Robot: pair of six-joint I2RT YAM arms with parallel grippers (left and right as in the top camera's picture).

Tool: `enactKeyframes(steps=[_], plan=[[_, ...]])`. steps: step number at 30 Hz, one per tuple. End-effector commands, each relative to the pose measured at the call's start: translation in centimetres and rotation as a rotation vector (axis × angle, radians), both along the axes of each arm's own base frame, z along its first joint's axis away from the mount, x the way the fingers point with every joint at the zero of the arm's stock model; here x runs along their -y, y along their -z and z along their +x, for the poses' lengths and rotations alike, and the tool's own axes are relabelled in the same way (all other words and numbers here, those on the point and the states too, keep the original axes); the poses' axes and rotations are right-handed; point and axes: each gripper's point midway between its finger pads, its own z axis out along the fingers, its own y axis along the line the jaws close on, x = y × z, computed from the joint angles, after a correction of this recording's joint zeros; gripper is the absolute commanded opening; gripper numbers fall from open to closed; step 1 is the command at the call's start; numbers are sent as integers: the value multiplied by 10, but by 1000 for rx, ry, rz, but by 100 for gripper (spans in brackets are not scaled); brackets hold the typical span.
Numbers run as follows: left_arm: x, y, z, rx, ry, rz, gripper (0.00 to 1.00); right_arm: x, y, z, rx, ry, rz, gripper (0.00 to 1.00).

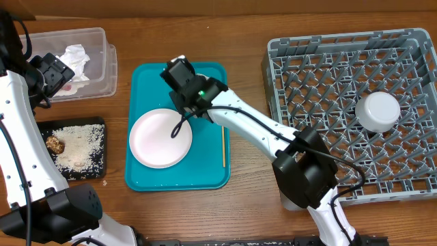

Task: Sort waste into correct bins and load items into the dishwasher
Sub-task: 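Reach the right gripper back to the teal tray toward the small cup, then carry the grasped white cup with the right gripper over the rack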

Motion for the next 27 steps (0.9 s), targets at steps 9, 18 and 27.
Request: enactKeyframes(steps=[9,18,27], plan=[[1,4,1,-9,-14,-11,100,144,-213,8,94,380,203,4],[1,4,1,-9,-13,-11,100,341,-243,-66,-142,755,289,4],[1,4,1,-9,-13,-11,100,381,-252,-93,-225,621,552,4]])
